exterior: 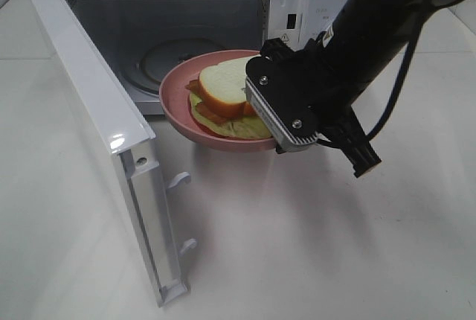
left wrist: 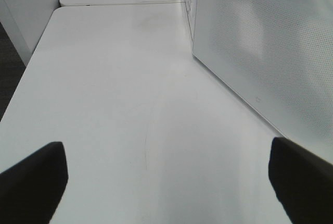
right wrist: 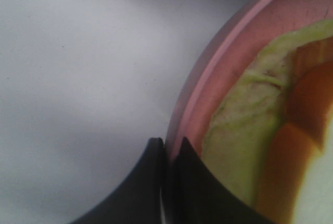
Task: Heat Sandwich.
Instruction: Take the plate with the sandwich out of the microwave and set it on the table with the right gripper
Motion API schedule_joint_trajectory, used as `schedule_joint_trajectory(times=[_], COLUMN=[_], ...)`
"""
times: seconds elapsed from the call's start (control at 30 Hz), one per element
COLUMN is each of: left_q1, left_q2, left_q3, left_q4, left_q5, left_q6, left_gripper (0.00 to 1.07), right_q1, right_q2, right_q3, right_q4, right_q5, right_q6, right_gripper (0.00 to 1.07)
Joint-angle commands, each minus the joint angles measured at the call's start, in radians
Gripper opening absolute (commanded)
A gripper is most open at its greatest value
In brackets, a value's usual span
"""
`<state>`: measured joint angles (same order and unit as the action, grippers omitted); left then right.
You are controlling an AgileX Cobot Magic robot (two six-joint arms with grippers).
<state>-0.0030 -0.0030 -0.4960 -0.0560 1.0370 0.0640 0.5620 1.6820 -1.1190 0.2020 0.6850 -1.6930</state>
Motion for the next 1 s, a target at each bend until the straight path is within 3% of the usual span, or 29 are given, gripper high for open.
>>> schedule_joint_trajectory(times=[0.03, 1.0], left_q1=[0.003, 0.003], left_q2=[-0.028, -0.028], left_q3=[0.003, 0.003], left_q4=[-0.008, -0.008], left_q5=[-0.008, -0.008], left_q6=[-0.001, -0.001], left_gripper=[1.01, 1.01], right_q1=[0.000, 0.000], right_q2=[-0.063, -0.445], right_q3=[0.050, 0.411], right_q4=[-0.024, -0.115], right_q5=[-0.024, -0.018], right_q6=[0.041, 0.289], right_gripper=[0.00, 0.00])
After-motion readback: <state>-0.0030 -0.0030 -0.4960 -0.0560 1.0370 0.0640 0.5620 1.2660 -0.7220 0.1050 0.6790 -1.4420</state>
